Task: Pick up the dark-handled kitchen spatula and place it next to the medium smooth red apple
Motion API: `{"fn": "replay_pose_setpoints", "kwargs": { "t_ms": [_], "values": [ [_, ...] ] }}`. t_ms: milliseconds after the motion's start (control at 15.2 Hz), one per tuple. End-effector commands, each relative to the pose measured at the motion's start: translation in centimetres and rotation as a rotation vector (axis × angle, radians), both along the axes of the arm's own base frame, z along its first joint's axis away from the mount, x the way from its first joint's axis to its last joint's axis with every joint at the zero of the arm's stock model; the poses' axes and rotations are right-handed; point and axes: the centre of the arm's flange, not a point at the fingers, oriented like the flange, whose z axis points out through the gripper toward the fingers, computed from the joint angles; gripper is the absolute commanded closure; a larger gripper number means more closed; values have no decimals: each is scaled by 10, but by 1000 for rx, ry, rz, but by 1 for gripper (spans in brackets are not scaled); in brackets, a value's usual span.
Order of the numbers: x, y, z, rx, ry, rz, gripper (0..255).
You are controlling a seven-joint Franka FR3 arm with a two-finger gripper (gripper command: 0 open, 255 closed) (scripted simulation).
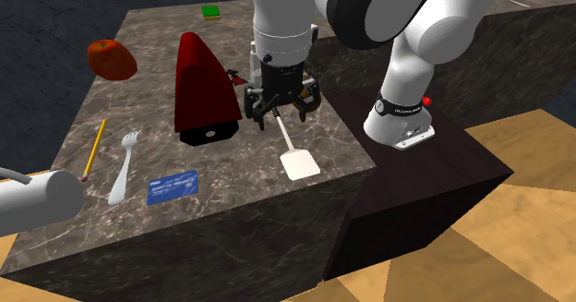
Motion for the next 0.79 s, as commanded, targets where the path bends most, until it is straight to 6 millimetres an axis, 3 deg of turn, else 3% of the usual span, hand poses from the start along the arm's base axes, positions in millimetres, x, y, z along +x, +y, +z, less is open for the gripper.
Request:
{"fn": "replay_pose_setpoints", "kwargs": {
  "t_ms": [0, 66, 726],
  "values": [
    [0, 0, 0, 0, 0, 0, 0],
    [0, 0, 0, 0, 0, 0, 255],
    [0, 0, 5, 0, 0, 0, 255]
  ]
}}
